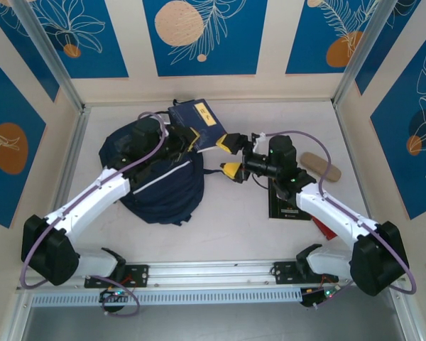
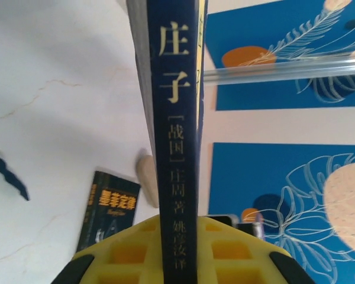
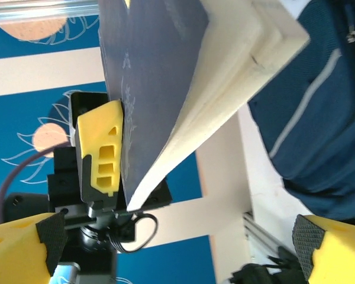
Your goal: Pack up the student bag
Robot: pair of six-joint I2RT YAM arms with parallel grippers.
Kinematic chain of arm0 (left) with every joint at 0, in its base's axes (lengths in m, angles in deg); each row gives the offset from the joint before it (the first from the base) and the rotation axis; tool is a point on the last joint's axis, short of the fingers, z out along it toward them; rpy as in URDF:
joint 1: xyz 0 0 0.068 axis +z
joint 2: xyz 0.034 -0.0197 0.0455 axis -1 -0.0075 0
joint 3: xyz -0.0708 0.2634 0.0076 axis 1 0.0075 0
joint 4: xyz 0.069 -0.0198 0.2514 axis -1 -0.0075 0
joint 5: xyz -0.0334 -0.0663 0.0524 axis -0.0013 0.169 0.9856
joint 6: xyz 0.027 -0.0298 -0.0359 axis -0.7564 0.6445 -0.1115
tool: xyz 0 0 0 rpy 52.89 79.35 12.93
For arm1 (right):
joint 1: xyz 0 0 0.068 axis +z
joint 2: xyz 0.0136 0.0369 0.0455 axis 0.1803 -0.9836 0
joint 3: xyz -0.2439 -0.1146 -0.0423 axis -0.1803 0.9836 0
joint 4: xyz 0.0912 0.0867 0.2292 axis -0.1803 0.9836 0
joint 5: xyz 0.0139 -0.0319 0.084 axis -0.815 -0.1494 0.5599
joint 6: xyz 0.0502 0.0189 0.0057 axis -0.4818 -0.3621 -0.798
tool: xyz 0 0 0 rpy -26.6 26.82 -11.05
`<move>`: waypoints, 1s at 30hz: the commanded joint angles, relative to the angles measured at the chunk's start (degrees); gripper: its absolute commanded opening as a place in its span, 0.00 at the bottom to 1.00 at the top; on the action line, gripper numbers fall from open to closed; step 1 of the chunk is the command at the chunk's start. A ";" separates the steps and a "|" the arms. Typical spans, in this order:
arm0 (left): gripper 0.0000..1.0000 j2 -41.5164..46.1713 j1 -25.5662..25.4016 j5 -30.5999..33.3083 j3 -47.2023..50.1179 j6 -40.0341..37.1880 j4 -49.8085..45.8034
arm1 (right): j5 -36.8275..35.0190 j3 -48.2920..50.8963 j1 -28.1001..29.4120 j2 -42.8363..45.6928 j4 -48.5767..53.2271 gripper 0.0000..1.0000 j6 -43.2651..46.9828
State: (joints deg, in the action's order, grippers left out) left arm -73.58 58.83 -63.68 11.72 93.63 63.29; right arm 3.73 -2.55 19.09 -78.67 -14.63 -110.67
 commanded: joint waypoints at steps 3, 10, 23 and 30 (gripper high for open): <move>0.00 2.86 0.34 2.52 0.92 5.53 8.76 | -9.35 -1.76 4.19 -5.43 -15.69 0.97 -10.23; 0.00 4.59 0.27 4.98 2.74 6.99 7.47 | -16.11 -5.74 6.48 -9.98 -18.85 0.82 -9.28; 0.00 5.87 0.30 4.99 6.41 9.25 8.52 | -17.53 -5.87 6.33 -10.40 -17.60 0.42 -11.43; 0.00 6.57 0.24 3.65 6.29 7.87 5.59 | -16.53 -7.09 6.13 -10.25 -14.65 0.17 -7.62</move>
State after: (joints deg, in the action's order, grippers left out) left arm -68.90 58.83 -59.14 17.92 102.55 68.93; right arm -11.59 -6.53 25.41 -89.16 -29.67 -121.64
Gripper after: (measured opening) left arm 0.116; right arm 0.189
